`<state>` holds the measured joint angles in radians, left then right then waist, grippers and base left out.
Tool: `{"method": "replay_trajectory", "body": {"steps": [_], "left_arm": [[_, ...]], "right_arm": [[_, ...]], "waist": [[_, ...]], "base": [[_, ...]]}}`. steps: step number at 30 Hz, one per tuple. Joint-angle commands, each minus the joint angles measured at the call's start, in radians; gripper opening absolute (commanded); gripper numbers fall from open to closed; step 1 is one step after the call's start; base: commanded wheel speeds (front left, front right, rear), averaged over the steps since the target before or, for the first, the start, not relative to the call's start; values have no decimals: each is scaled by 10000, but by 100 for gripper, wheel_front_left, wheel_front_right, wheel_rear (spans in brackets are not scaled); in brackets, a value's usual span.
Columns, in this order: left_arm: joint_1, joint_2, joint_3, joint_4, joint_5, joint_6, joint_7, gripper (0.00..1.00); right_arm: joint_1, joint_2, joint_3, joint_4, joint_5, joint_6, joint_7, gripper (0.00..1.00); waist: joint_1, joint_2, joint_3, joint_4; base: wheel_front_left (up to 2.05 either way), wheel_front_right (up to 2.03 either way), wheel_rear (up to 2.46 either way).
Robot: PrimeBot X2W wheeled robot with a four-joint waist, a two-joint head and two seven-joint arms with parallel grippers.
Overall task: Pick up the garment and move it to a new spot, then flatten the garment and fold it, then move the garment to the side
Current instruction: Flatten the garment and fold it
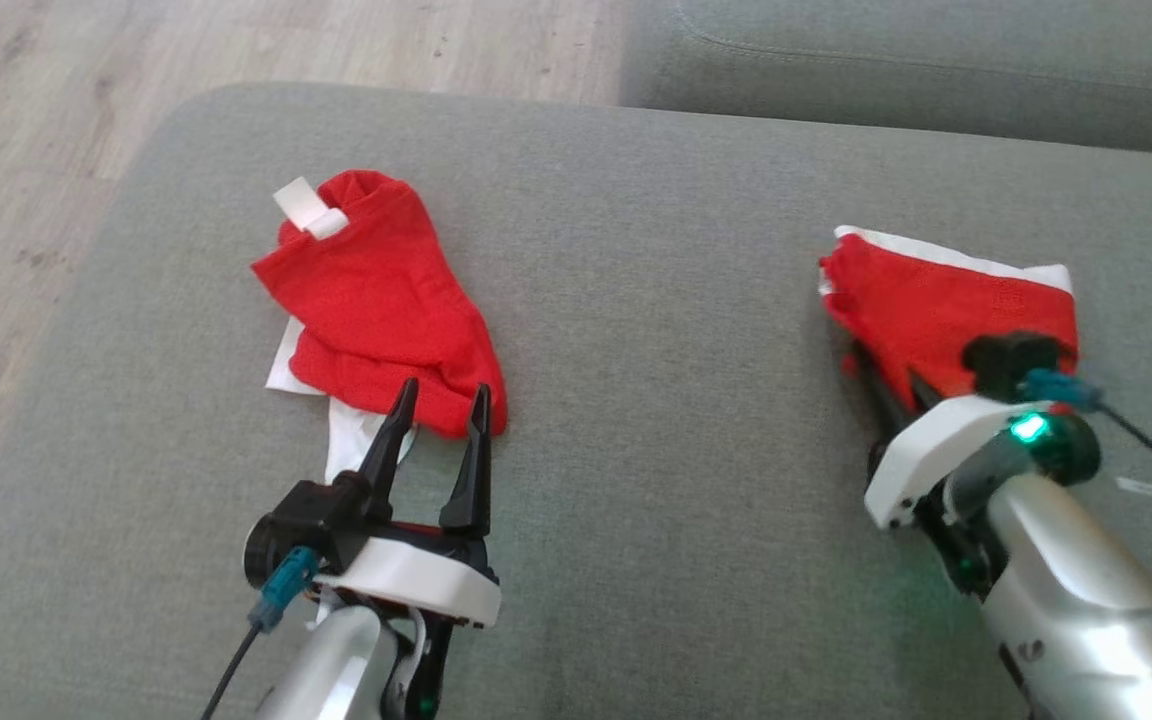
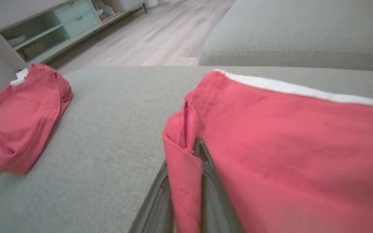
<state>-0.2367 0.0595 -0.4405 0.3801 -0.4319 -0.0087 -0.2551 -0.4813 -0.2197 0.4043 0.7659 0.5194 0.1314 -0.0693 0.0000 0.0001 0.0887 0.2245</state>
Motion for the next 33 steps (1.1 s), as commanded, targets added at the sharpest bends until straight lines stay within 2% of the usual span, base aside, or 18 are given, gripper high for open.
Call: {"method": "replay_trajectory", "body": {"steps": [1,4,7,12,14,16,21,23,24,29,33], "left_arm": [[-336,158,301,-353,-55,77,-56,100],[-353,181,341,-404,-85,130,-56,100],[-382,195,348,-456,-97,147,-57,100],[-419,184,499,-599,-143,225,-61,100],[-420,164,657,-740,-129,278,-63,100],[-396,148,754,-839,-91,289,-64,100],[-254,106,1055,-1043,40,266,-65,100],[-95,97,1256,-1150,141,230,-65,100],[-95,97,1256,-1150,141,230,-65,100],[342,35,1796,-1395,404,70,-65,100],[575,-29,2166,-1646,522,-80,-66,100]], "right_arm": [[-296,-141,555,-221,120,-7,51,100],[-302,-265,1281,-359,506,-7,192,100],[-381,-503,1476,-582,893,-7,-85,100],[-494,-841,846,-864,1166,-7,-1053,100],[-533,-1110,226,-893,380,-7,-1604,100],[-428,-1082,-457,-967,-163,-7,-1791,100],[313,-531,-2442,-1735,-1716,-7,-1913,100],[810,-87,-3228,-2359,-2467,-7,-1918,100],[810,-87,-3228,-2359,-2467,-7,-1918,100],[2128,1180,-4590,-3893,-3583,-7,-1922,100],[2752,1564,-4705,-4543,-3973,-7,-1923,100]], "waist": [[0,-1,-15,-119],[0,-1,-56,-334],[0,-1,-131,-581],[0,-1,-279,-1058],[0,-1,-351,-1348],[0,-1,-390,-1519],[0,-1,-426,-1937],[0,-1,-435,-2136],[0,-1,-435,-2136],[0,-1,-256,-2425],[0,-1,-85,-2568]], "base": [[0,0,0],[0,0,0],[0,0,0],[0,0,0],[0,0,0],[0,0,0],[0,0,0],[0,0,0],[0,0,0],[0,0,0],[0,0,0]]}}
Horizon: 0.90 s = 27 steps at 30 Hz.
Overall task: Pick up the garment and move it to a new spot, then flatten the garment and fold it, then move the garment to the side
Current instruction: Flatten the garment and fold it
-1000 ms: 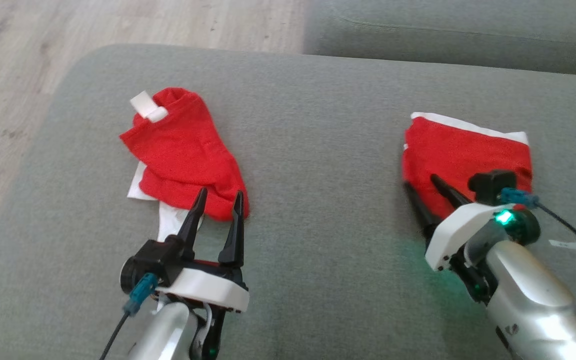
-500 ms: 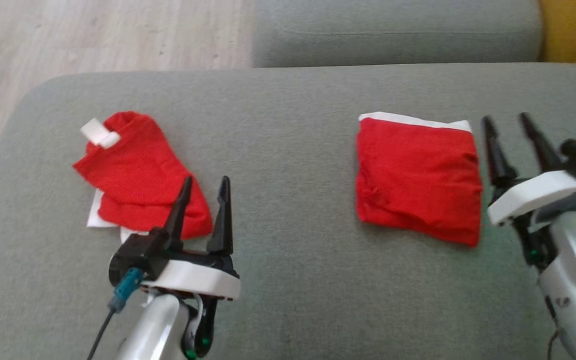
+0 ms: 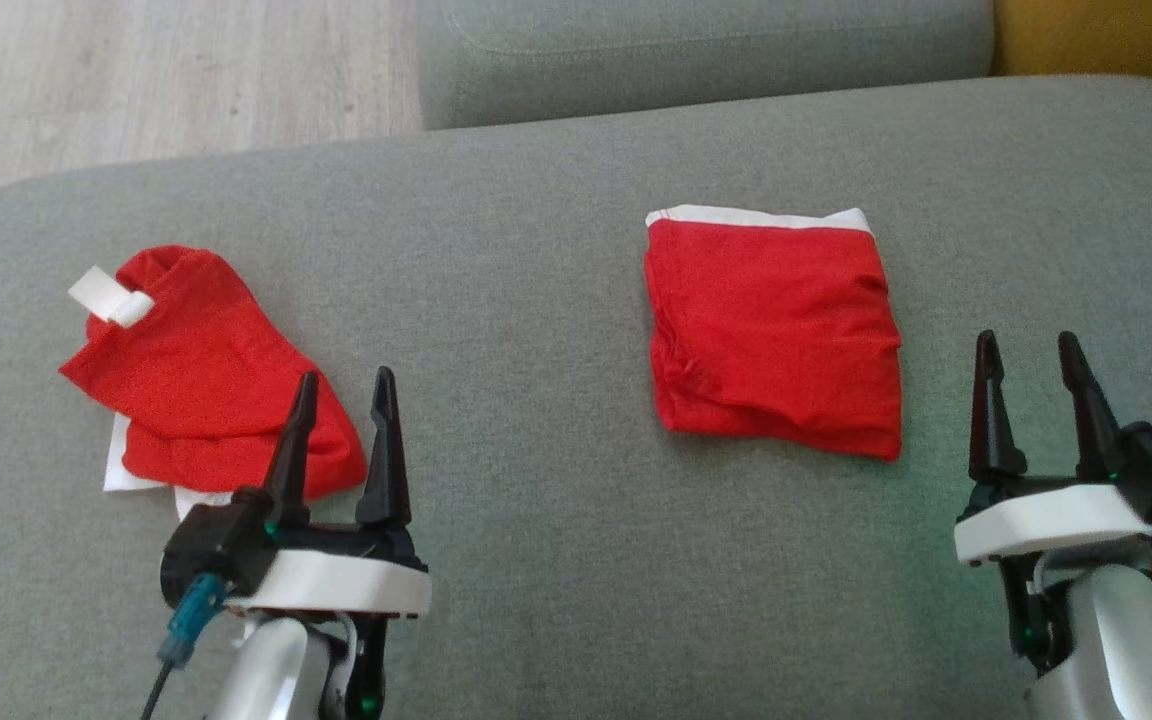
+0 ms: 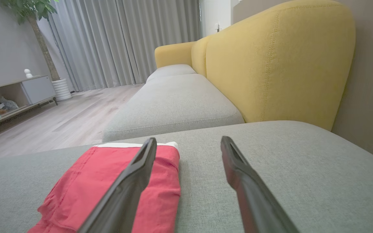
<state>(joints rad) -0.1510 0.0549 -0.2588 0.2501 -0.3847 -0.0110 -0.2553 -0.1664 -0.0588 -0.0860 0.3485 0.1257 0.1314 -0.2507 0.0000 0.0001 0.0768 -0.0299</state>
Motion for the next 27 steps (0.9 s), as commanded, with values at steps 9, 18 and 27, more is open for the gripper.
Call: {"method": "replay_trajectory", "body": {"steps": [9,18,27], "left_arm": [[-458,-37,380,-325,435,-392,-64,100],[-1162,-45,25,-542,324,-512,-64,100],[-1691,-46,-370,-665,69,-528,-64,100]], "right_arm": [[-462,80,308,-670,-252,-7,-109,0],[-2570,-97,177,535,-373,-7,349,0],[-4855,-330,-747,3361,-1032,-7,1324,0]], "waist": [[0,-1,460,254],[0,-1,1773,1087],[0,-1,2706,1859]], "base": [[0,0,0],[0,0,0],[0,0,0]]}}
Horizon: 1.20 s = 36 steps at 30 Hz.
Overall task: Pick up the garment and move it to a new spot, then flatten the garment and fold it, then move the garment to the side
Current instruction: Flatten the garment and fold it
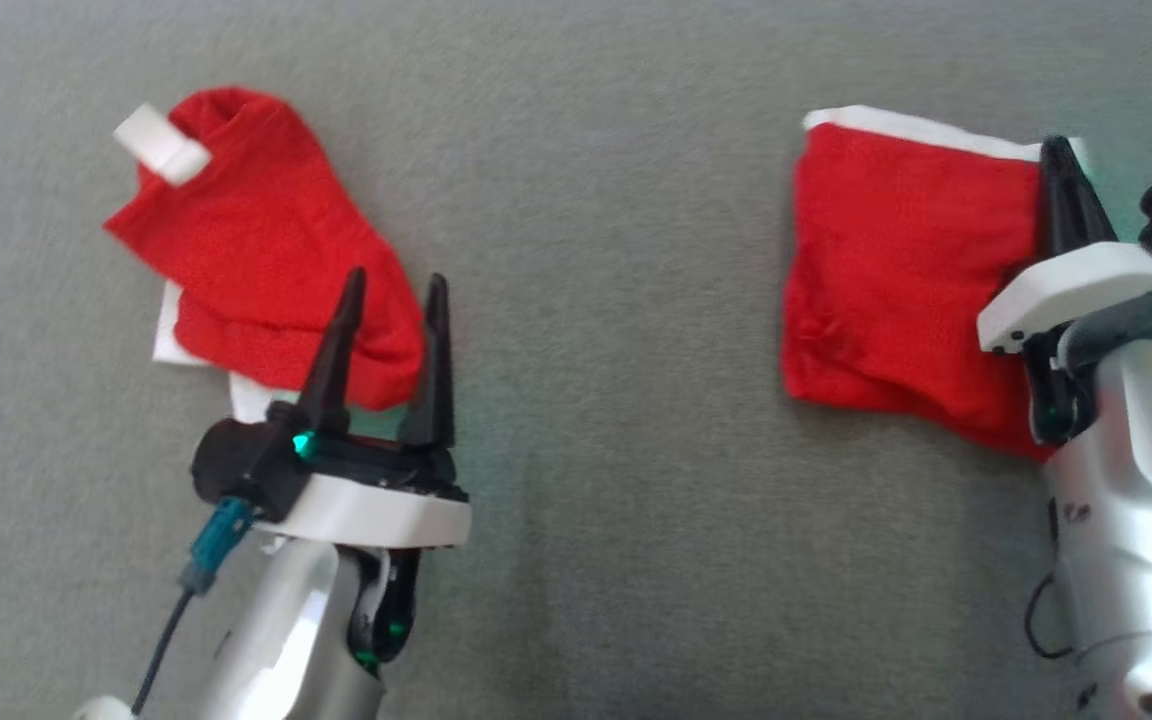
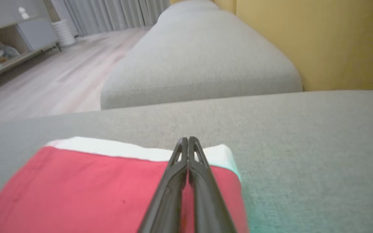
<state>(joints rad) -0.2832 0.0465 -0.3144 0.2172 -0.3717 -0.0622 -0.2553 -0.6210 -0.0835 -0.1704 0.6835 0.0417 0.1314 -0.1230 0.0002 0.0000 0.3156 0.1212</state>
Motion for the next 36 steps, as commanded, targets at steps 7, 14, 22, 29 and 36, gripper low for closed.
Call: {"method": "replay_trajectory", "body": {"steps": [7,14,22,29,36], "left_arm": [[-507,38,-8,-223,-207,103,-64,100],[-361,38,51,-118,-117,121,-64,100],[-258,38,-61,-119,-153,162,-64,100],[53,38,127,-85,-62,204,-64,100],[275,38,256,60,-92,221,-64,100]], "right_arm": [[-882,-31,-158,1747,-785,-7,-491,0],[-994,262,1300,2121,-150,-7,-1192,0],[-602,327,3364,3175,690,-7,-959,0],[-655,286,3738,3062,1309,-7,-1281,0],[64,-288,2899,1412,1631,-7,-1381,0]], "waist": [[-2,0,171,576],[-2,0,-248,507],[-2,0,-526,539],[-2,0,-1036,201],[-2,0,-1769,-196]], "base": [[0,0,0],[0,0,0],[0,0,0],[0,0,0],[0,0,0]]}}
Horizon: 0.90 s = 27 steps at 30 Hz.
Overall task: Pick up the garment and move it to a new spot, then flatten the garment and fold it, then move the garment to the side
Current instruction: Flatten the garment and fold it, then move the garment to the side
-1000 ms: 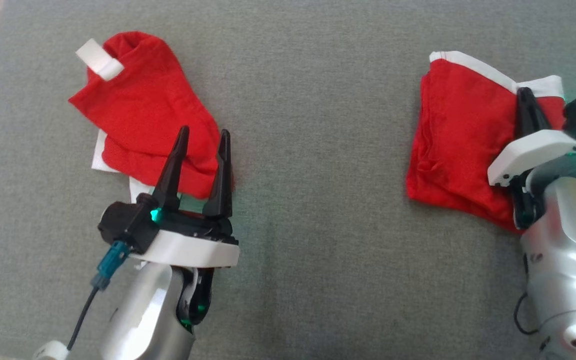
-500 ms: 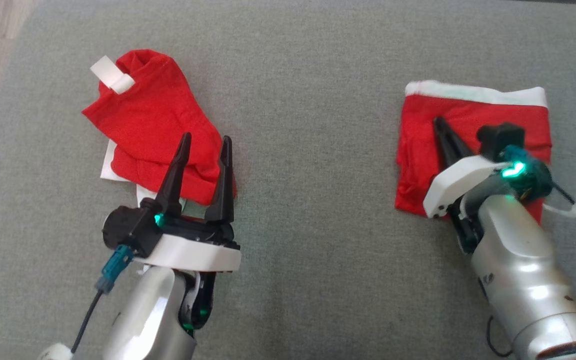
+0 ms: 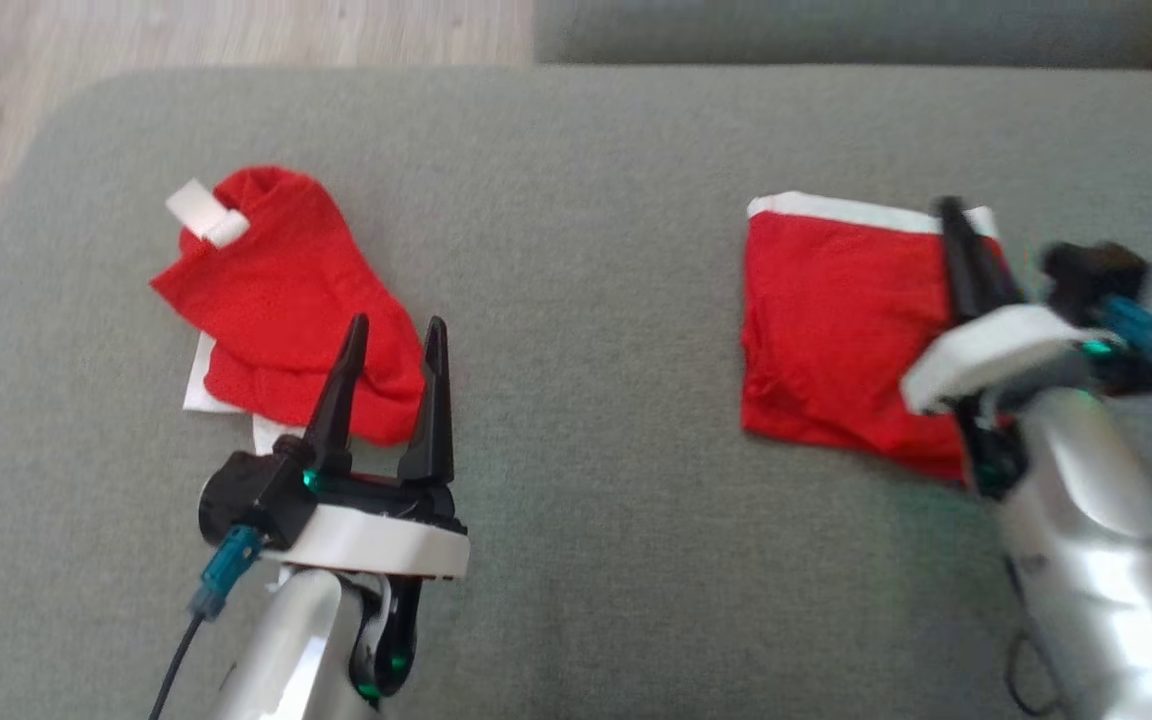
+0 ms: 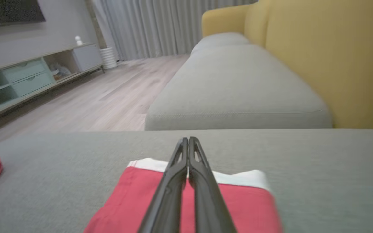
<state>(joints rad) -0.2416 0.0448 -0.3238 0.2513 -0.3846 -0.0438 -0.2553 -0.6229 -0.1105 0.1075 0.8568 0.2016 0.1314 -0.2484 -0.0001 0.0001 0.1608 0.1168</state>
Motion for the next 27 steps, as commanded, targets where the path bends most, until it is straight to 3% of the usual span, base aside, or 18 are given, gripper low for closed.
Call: {"method": "replay_trajectory", "body": {"steps": [1,3,5,14,27], "left_arm": [[-108,55,358,-254,26,42,-64,100],[-31,55,371,-203,24,47,-65,100],[61,55,419,-146,20,79,-65,100],[441,55,494,160,184,94,-65,100],[492,55,492,321,271,75,-65,100]], "right_arm": [[325,-113,-31,-677,24,-7,-128,0],[855,-262,-390,-1382,-29,-7,-130,0],[1411,-313,-629,-1921,-165,-7,-131,100],[4115,331,-1585,-4617,-912,-7,128,100],[5092,598,-1629,-5832,-811,-7,491,100]], "waist": [[1,-1,-330,-190],[1,-1,-539,-270],[1,-1,-720,-374],[1,-1,-1140,-576],[1,-1,-1072,-569]], "base": [[0,0,0],[0,0,0],[0,0,0],[0,0,0],[0,0,0]]}}
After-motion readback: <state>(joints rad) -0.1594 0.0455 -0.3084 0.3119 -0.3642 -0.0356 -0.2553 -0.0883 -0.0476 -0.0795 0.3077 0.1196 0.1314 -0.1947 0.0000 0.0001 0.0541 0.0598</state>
